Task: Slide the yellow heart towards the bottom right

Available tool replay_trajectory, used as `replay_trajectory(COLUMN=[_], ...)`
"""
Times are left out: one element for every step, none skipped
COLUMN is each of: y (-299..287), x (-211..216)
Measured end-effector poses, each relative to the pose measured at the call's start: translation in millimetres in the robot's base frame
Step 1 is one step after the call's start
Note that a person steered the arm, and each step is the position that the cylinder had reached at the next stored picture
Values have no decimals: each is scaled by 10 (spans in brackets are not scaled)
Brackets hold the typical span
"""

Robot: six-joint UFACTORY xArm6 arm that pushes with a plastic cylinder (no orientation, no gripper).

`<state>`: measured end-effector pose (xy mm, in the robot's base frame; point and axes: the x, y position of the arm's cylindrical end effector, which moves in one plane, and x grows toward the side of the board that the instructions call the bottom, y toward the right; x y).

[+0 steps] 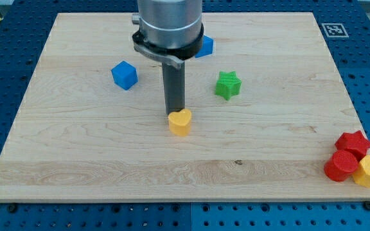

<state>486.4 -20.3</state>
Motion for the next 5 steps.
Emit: replay_trajectory(y=[98, -109, -277, -205, 132], x=[281, 277, 317, 593, 745])
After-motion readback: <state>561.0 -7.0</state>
